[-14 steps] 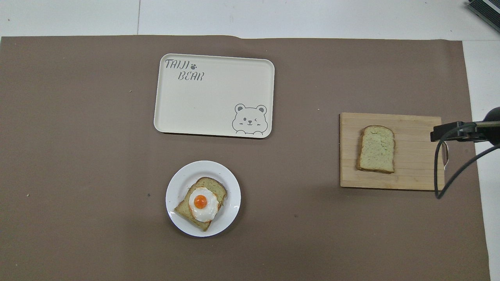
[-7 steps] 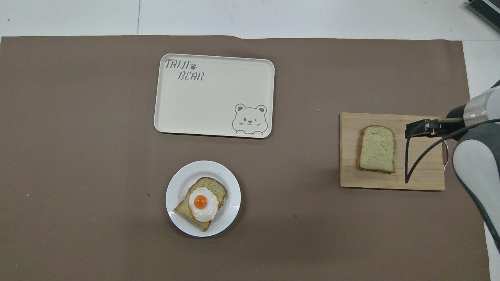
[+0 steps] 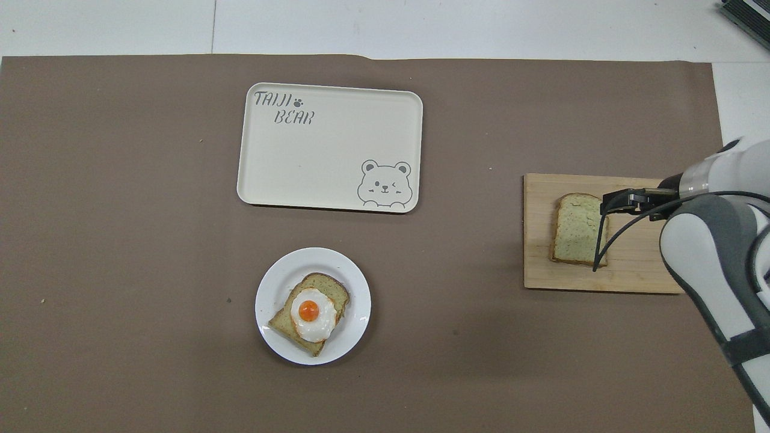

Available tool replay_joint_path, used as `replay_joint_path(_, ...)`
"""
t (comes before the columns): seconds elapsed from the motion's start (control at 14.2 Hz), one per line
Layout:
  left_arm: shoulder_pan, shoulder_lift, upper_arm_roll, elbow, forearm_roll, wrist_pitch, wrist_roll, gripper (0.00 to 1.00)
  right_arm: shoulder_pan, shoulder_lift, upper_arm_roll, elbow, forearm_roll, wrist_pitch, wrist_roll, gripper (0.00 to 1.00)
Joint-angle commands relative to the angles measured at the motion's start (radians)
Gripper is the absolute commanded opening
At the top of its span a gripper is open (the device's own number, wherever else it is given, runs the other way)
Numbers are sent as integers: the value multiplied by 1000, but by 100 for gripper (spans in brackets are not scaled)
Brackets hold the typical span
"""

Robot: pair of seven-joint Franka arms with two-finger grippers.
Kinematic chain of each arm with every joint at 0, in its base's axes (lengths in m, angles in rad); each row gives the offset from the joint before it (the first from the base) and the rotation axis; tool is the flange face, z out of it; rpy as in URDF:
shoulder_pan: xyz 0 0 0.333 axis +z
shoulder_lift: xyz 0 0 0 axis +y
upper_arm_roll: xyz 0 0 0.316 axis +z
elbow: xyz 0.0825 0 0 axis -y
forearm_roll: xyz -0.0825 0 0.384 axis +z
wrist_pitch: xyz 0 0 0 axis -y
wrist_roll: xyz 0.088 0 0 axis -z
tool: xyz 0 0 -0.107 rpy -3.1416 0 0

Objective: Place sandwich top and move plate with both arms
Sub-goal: 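Reach the right gripper to the bread slice on the cutting board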

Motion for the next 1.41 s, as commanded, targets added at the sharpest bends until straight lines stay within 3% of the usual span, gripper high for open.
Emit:
replay_joint_path(0.0, 5, -26, -4, -33, 6, 10, -7, 100, -17, 14, 7, -65, 57, 84, -57, 100)
replay_joint_path(0.63, 5, -26, -4, -33, 6, 10, -7, 100, -54, 97, 7, -151, 91, 229, -146, 100)
replay_joint_path(1.34, 5, -26, -4, -33, 6, 10, -7, 100, -57, 94, 7, -188, 148, 232, -180, 100)
